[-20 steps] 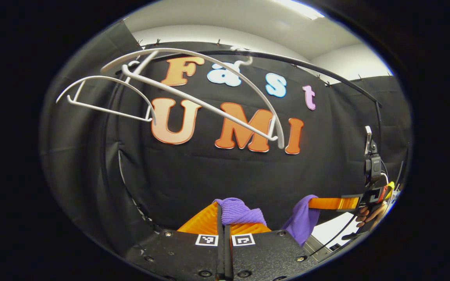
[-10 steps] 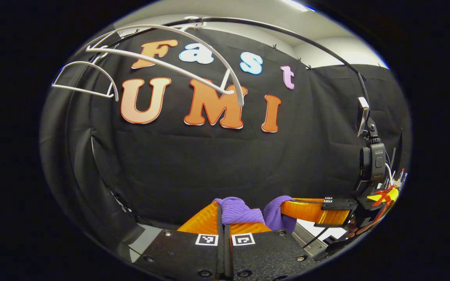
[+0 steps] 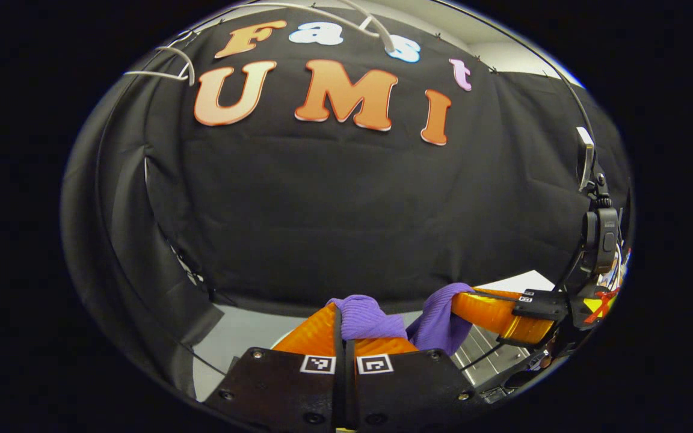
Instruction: Grasp the clothes on the hanger with both hands and then place them into the laundry hamper below.
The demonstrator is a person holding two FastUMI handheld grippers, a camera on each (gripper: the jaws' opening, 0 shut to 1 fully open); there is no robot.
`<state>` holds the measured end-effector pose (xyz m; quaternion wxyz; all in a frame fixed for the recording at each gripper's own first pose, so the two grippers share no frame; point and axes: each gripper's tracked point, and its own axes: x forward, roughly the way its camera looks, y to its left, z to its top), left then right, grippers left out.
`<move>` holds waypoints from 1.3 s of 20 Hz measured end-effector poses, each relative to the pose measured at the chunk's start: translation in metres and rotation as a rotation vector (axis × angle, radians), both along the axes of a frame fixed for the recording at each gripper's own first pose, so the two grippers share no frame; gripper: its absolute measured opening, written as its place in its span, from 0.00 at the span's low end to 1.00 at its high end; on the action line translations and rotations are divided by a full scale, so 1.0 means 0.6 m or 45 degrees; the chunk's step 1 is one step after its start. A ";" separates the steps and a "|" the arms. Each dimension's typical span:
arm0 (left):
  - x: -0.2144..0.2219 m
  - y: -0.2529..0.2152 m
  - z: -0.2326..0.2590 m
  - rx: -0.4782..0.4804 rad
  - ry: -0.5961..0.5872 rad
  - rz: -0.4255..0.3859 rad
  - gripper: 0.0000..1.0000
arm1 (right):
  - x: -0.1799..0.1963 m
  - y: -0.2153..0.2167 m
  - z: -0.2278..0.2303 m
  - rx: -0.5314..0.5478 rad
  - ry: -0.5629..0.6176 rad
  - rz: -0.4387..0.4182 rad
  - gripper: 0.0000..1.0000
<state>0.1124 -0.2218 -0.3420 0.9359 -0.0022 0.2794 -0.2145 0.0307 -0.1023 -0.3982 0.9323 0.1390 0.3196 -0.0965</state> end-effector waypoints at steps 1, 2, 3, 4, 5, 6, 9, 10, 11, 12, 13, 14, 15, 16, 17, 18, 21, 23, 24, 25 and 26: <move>-0.007 0.005 -0.032 0.019 0.044 0.000 0.00 | -0.003 -0.002 -0.031 -0.009 0.038 -0.008 0.07; -0.011 0.007 -0.066 0.030 0.089 0.008 0.00 | -0.011 -0.008 -0.064 -0.028 0.084 -0.014 0.07; -0.018 0.012 -0.095 0.037 0.141 0.024 0.00 | -0.020 -0.011 -0.094 -0.031 0.133 -0.017 0.07; -0.024 0.015 -0.128 0.041 0.205 0.048 0.00 | -0.028 -0.007 -0.123 -0.017 0.165 -0.020 0.07; -0.031 0.021 -0.153 0.054 0.251 0.066 0.00 | -0.036 -0.004 -0.147 -0.002 0.191 -0.025 0.08; -0.035 0.027 -0.178 0.076 0.282 0.079 0.01 | -0.044 -0.002 -0.168 0.007 0.214 -0.030 0.08; -0.074 0.043 -0.248 0.111 0.393 0.099 0.00 | -0.061 -0.008 -0.214 -0.006 0.284 -0.048 0.07; -0.092 0.048 -0.270 0.108 0.442 0.116 0.00 | -0.065 -0.010 -0.221 -0.007 0.301 -0.064 0.07; -0.105 0.050 -0.288 0.102 0.483 0.132 0.00 | -0.068 -0.009 -0.230 -0.008 0.309 -0.076 0.08; -0.114 0.058 -0.303 0.110 0.514 0.155 0.01 | -0.074 -0.007 -0.233 -0.007 0.314 -0.080 0.08; -0.120 0.066 -0.314 0.132 0.533 0.179 0.01 | -0.080 -0.006 -0.236 -0.008 0.319 -0.079 0.08; -0.126 0.074 -0.327 0.157 0.545 0.190 0.01 | -0.087 -0.005 -0.239 -0.009 0.327 -0.083 0.08; -0.130 0.083 -0.333 0.183 0.552 0.204 0.02 | -0.096 -0.007 -0.243 -0.010 0.340 -0.108 0.08; -0.133 0.090 -0.335 0.199 0.558 0.224 0.03 | -0.103 -0.007 -0.250 0.003 0.337 -0.153 0.08; -0.137 0.090 -0.334 0.206 0.567 0.229 0.05 | -0.110 -0.005 -0.258 0.016 0.346 -0.178 0.11; -0.144 0.094 -0.331 0.210 0.564 0.227 0.06 | -0.122 -0.002 -0.262 0.024 0.368 -0.180 0.02; -0.150 0.101 -0.288 0.228 0.494 0.215 0.16 | -0.138 0.009 -0.264 0.007 0.398 -0.138 0.30; -0.146 0.103 -0.253 0.239 0.425 0.208 0.24 | -0.136 0.016 -0.247 0.012 0.384 -0.155 0.65; -0.145 0.097 -0.235 0.216 0.402 0.209 0.39 | -0.137 0.021 -0.236 0.008 0.378 -0.157 0.71; -0.144 0.091 -0.217 0.187 0.386 0.211 0.54 | -0.137 0.029 -0.227 -0.003 0.370 -0.139 0.78; -0.144 0.093 -0.202 0.173 0.368 0.222 0.69 | -0.138 0.038 -0.214 -0.016 0.365 -0.117 0.90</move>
